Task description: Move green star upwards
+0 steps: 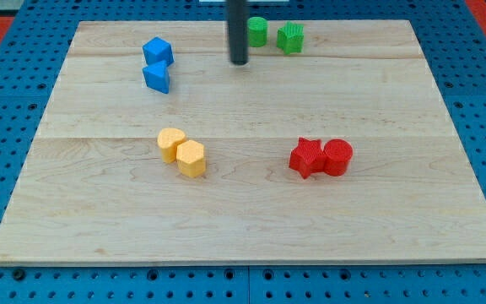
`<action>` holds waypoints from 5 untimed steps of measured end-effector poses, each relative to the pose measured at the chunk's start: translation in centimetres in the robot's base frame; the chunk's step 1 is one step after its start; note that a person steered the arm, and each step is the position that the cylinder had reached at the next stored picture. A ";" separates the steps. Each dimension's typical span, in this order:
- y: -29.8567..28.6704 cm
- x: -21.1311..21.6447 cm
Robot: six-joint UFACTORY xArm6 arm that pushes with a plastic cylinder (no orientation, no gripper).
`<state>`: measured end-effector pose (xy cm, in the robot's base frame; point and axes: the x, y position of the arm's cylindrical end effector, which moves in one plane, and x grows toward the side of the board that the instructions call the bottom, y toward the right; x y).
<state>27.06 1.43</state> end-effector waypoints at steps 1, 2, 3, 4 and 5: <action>1.6 0.0; 4.4 -0.5; 7.6 -1.3; 7.7 -1.7; 7.1 -1.3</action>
<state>25.73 8.57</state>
